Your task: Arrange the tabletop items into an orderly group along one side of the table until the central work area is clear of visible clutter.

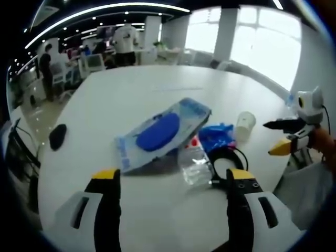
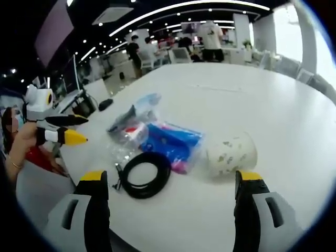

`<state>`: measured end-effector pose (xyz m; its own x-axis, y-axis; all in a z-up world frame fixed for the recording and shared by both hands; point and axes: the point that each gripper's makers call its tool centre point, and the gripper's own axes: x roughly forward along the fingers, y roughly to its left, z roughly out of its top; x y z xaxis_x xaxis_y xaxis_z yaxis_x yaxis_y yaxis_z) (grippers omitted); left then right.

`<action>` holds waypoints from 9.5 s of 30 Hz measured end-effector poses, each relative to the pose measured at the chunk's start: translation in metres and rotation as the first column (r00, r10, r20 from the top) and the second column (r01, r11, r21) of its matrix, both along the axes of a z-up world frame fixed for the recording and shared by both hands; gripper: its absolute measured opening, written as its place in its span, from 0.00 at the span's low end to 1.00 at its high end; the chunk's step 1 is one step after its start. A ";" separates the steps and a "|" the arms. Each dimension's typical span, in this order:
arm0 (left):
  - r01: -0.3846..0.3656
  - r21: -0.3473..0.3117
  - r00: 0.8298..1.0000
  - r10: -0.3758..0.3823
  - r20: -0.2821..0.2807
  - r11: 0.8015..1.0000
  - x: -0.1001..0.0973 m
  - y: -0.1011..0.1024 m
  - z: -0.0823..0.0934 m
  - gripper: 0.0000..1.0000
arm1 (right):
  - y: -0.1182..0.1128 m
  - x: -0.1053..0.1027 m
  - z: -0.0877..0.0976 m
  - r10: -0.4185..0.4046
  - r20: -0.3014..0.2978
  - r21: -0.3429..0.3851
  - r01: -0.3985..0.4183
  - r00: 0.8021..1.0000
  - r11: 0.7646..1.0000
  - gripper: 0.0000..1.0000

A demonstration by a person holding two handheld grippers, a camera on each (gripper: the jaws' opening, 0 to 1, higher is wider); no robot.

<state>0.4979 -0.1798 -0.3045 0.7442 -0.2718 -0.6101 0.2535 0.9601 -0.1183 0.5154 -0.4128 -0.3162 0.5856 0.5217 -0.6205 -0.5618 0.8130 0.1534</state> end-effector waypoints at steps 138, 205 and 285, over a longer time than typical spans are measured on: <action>-0.191 -0.133 0.965 0.161 -0.205 0.973 0.063 0.067 -0.073 0.00 | 0.144 0.085 0.009 0.321 0.083 -0.037 -0.319 0.943 0.947 0.06; -0.050 -0.254 0.999 0.045 -0.028 0.966 0.202 -0.036 -0.007 0.00 | 0.014 0.199 0.028 0.008 0.221 -0.066 0.007 0.975 0.998 0.01; -0.013 -0.022 1.000 0.012 -0.016 1.000 0.224 -0.043 -0.047 0.35 | -0.016 0.231 -0.029 -0.266 0.064 0.009 0.266 0.962 0.964 0.61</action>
<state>0.7218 -0.2226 -0.3518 0.7379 -0.2760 -0.6159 0.2393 0.9603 -0.1435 0.7462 -0.4291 -0.3449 0.7416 0.3421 -0.5771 -0.3339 0.9343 0.1248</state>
